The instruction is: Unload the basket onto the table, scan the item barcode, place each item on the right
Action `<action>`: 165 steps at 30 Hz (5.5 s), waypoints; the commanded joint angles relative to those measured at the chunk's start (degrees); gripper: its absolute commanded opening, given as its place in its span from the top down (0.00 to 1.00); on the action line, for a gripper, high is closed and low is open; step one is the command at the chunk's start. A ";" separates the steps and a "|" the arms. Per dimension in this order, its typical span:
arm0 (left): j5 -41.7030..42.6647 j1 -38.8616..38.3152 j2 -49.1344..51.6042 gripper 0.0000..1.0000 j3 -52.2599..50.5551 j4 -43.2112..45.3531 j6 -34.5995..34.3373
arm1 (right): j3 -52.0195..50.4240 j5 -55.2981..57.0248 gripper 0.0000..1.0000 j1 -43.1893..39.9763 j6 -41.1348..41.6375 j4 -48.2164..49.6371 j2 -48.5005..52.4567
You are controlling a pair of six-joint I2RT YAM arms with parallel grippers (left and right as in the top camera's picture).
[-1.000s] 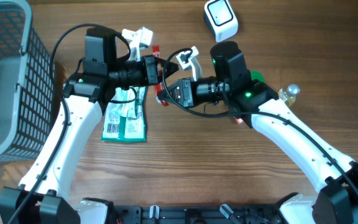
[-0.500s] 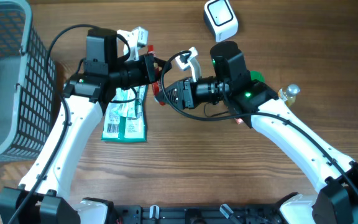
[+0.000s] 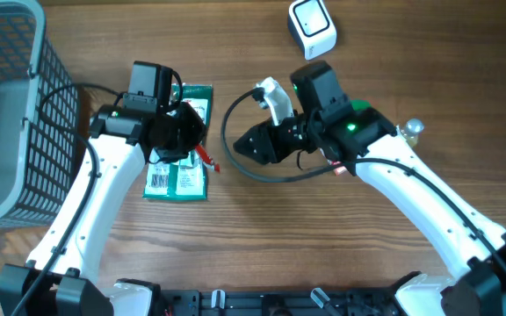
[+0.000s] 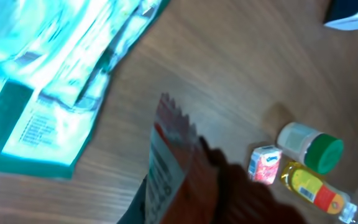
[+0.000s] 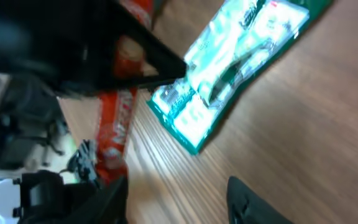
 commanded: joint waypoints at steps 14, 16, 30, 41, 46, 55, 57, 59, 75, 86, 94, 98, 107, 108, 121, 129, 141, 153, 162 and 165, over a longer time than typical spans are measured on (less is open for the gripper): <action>-1.77 -0.33 -0.57 0.96 0.31 -4.46 -4.66 | 5.16 30.12 0.40 19.45 -16.55 -1.66 3.54; -1.79 -0.33 -0.57 0.96 0.31 -4.66 -4.66 | 5.11 28.06 0.41 19.54 -16.52 -0.28 4.55; -1.79 -0.33 -0.57 0.96 0.31 -4.61 -4.68 | 4.63 24.81 0.36 19.52 -16.33 1.11 5.46; -1.81 -0.31 -0.57 0.96 0.31 -4.20 -5.95 | 4.63 23.67 0.69 19.50 -16.35 -0.98 7.56; -2.23 -0.31 -0.57 0.95 0.31 -3.13 -5.90 | 4.63 23.61 0.96 19.30 -14.49 -0.90 7.56; -2.16 2.21 -1.16 0.00 0.37 6.05 0.35 | 4.70 15.15 0.96 14.60 -10.49 -0.61 6.34; -1.62 5.35 -2.25 0.00 0.39 9.01 0.33 | 4.70 9.70 0.96 11.30 -9.84 -3.19 5.97; -1.09 7.78 -2.86 0.00 0.39 10.99 0.35 | 4.70 2.73 0.96 8.35 -10.54 -6.36 5.97; -4.33 21.38 -2.91 0.00 0.37 16.39 23.32 | 4.70 -38.75 0.96 -7.54 -44.63 -34.40 5.97; -4.37 21.22 -1.84 0.00 0.37 15.74 32.76 | 4.70 -37.86 0.96 -7.61 -52.70 -44.46 5.95; -4.37 21.22 -1.84 0.00 0.37 15.10 32.76 | 4.70 -21.94 0.96 -7.61 -30.95 -23.85 5.97; -4.37 21.22 -1.84 0.00 0.37 15.10 32.76 | 10.34 -0.24 0.96 -7.61 -12.31 -16.55 6.08; -4.37 21.22 -1.84 0.00 0.37 15.10 32.76 | 35.19 33.57 0.96 -7.58 -22.03 -28.55 6.86; -4.37 21.22 -1.84 0.00 0.37 15.10 32.76 | 35.10 35.93 0.96 -7.61 -24.04 -28.20 7.39; -4.37 21.22 -1.84 0.00 0.37 15.10 32.76 | 34.99 63.25 0.96 -7.91 -39.19 -9.86 30.71; -4.37 21.22 -1.84 0.00 0.37 15.10 32.76 | 34.99 66.73 0.96 -11.89 -38.88 0.11 41.44; -4.37 21.22 -1.84 0.00 0.37 15.10 32.76 | 34.64 67.06 0.96 -13.16 -52.33 -0.55 44.02; -4.37 21.22 -1.84 0.00 0.37 15.10 32.76 | 34.71 67.76 0.96 -9.40 -28.74 -7.72 24.28; -4.37 21.22 -1.84 0.00 0.37 15.10 32.76 | 31.93 29.03 0.96 -9.66 -5.81 -43.19 15.06; -4.37 21.22 -1.84 0.00 0.37 15.10 32.76 | 24.11 26.08 0.95 -9.60 -5.33 -43.39 15.06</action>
